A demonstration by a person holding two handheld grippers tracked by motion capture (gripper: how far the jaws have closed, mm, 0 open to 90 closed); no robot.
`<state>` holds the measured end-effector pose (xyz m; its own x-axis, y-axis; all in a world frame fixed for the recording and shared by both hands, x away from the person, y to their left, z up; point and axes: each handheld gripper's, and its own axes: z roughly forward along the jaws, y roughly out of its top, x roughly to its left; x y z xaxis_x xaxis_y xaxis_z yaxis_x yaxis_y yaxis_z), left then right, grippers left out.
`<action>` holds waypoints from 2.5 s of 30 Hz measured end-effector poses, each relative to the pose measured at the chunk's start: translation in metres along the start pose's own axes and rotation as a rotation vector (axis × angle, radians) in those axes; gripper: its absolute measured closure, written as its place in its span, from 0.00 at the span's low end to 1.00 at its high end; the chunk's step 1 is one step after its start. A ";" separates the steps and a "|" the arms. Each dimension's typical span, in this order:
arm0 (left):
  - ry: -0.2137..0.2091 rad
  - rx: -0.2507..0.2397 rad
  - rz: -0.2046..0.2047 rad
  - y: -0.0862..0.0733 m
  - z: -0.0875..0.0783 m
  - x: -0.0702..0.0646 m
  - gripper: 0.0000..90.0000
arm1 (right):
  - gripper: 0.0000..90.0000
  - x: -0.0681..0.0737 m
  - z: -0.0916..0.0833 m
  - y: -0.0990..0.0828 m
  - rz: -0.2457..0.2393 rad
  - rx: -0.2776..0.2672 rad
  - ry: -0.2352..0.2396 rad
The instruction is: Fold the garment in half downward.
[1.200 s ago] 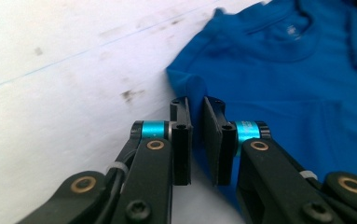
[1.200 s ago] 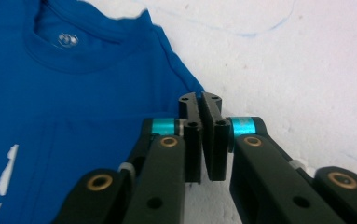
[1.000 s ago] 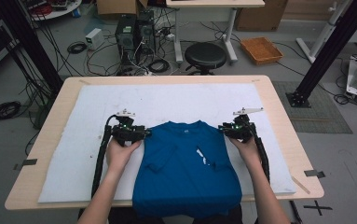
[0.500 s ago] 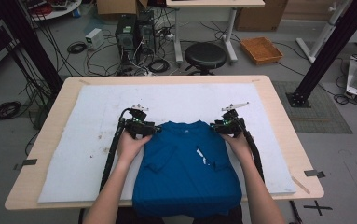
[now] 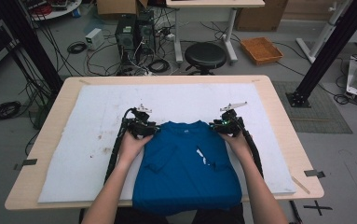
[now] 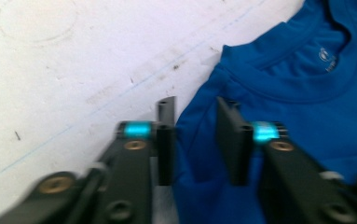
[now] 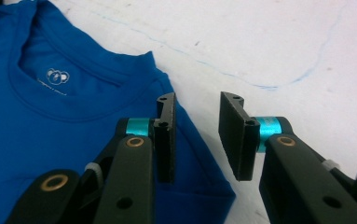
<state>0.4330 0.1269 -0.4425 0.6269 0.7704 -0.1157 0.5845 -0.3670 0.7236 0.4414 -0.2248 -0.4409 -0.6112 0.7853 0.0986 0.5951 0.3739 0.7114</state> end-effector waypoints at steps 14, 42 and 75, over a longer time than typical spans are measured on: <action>0.013 -0.016 0.036 -0.004 0.000 -0.007 0.97 | 0.98 0.014 0.002 0.002 -0.109 0.015 -0.025; -0.143 -0.307 0.234 -0.041 -0.103 -0.059 0.97 | 0.98 0.054 -0.100 -0.038 -0.156 -0.267 0.109; -0.071 -0.104 -0.005 -0.072 -0.075 -0.039 0.57 | 0.56 0.038 -0.084 -0.082 0.134 -0.087 0.025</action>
<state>0.3281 0.1627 -0.4386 0.6615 0.7317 -0.1645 0.5330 -0.3044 0.7894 0.3256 -0.2671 -0.4373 -0.5427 0.8123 0.2136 0.6255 0.2211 0.7482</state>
